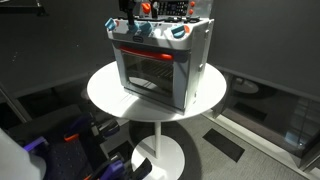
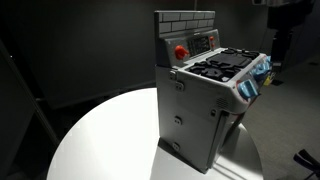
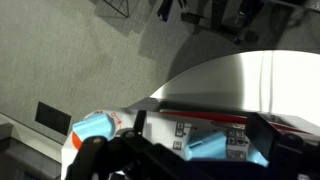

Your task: Press the top button on the right side of the stove

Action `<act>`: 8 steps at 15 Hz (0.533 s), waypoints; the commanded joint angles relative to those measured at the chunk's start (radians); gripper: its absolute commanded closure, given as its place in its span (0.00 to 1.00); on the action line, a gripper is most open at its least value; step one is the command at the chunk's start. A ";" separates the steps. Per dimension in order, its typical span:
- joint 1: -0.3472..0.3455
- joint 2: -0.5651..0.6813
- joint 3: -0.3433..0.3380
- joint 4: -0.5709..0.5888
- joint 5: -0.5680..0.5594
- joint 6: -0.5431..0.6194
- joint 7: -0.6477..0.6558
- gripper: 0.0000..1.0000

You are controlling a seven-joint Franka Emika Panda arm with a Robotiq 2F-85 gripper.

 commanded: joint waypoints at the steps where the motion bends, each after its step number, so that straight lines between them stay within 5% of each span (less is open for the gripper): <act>1: -0.001 -0.005 -0.016 0.048 -0.025 -0.009 0.047 0.00; 8: -0.022 0.032 -0.029 0.142 -0.069 0.069 0.147 0.00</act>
